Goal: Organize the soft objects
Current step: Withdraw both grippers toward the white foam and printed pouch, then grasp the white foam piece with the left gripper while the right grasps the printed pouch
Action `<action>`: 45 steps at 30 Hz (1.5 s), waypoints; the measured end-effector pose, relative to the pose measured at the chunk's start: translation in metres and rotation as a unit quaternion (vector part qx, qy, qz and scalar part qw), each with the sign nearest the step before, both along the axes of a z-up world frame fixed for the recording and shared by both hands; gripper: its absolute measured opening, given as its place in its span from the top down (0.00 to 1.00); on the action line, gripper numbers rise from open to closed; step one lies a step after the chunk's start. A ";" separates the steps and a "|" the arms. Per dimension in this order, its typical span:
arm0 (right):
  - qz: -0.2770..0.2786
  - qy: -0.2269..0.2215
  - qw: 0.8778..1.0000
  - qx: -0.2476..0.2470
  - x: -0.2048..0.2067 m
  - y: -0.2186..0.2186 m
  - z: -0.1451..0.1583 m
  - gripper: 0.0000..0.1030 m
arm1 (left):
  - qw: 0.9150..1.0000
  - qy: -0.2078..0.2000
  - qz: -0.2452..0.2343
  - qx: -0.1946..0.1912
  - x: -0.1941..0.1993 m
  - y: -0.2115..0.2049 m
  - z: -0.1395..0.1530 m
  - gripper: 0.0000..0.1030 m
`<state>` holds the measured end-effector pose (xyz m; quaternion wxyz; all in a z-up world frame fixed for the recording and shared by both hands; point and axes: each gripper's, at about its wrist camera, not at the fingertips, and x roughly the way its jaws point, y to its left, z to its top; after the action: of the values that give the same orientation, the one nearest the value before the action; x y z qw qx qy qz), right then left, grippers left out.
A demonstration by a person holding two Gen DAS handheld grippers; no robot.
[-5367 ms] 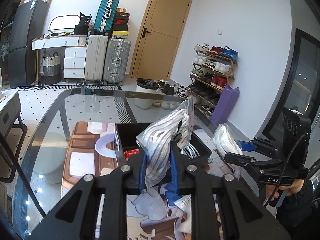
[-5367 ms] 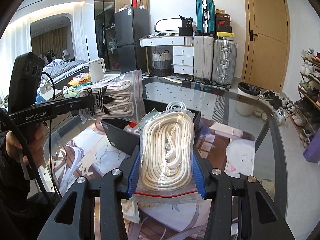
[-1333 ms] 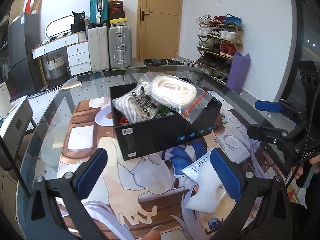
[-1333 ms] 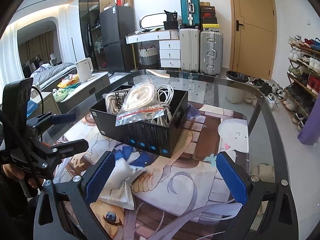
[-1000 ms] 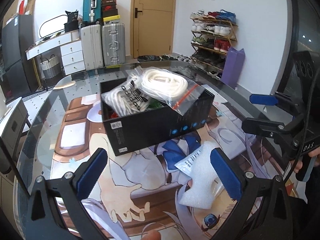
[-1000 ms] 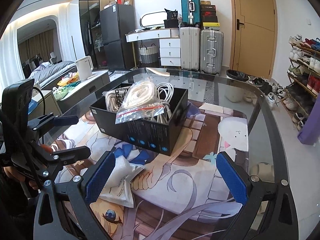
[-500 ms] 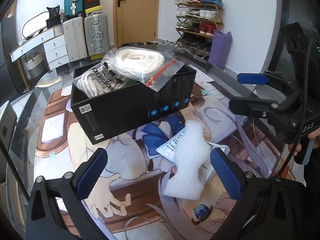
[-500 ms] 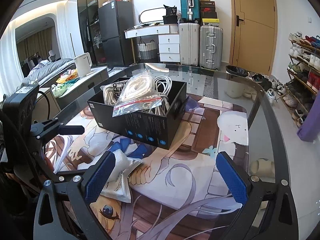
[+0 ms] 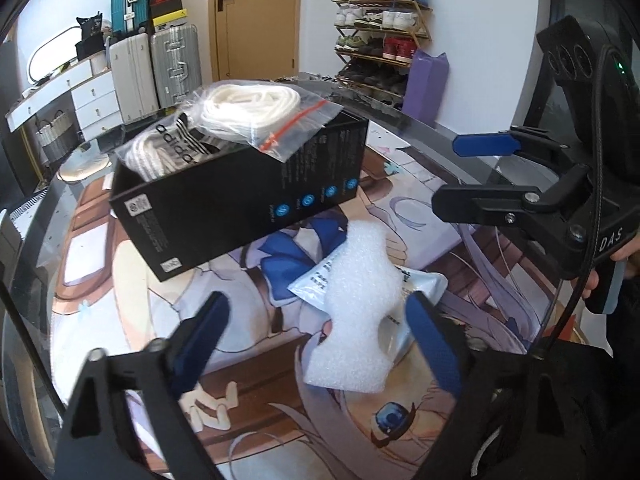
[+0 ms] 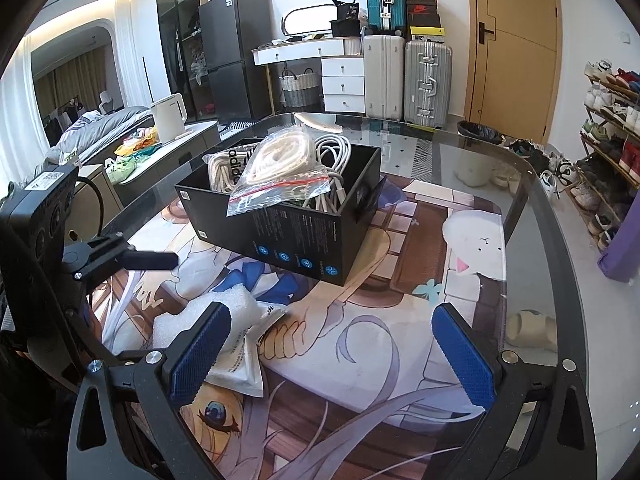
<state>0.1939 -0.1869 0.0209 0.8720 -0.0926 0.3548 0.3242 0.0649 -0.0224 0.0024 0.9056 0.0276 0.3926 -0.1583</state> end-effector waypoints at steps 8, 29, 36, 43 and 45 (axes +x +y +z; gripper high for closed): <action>-0.001 0.000 1.000 0.001 0.001 0.001 -0.001 0.01 | 0.999 0.010 -0.002 -0.036 0.001 0.009 0.004 0.66; 0.051 0.061 0.996 -0.044 -0.006 0.049 -0.041 0.01 | 0.995 -0.045 0.071 -0.058 -0.006 0.063 0.035 0.66; 0.063 0.064 0.994 -0.060 -0.016 0.073 -0.051 0.01 | 0.994 -0.052 0.078 -0.060 -0.005 0.068 0.039 0.66; 0.055 0.052 0.994 -0.084 -0.021 0.093 -0.058 0.01 | 0.993 -0.054 0.082 -0.061 -0.006 0.070 0.039 0.66; 0.048 0.053 0.994 -0.085 -0.018 0.094 -0.059 0.01 | 0.993 -0.055 0.081 -0.061 -0.007 0.071 0.039 0.66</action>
<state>0.1755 -0.0924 -0.0377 0.8242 -0.1659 0.4221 0.3392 0.0580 0.0491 0.0411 0.9356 -0.0512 0.3328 -0.1065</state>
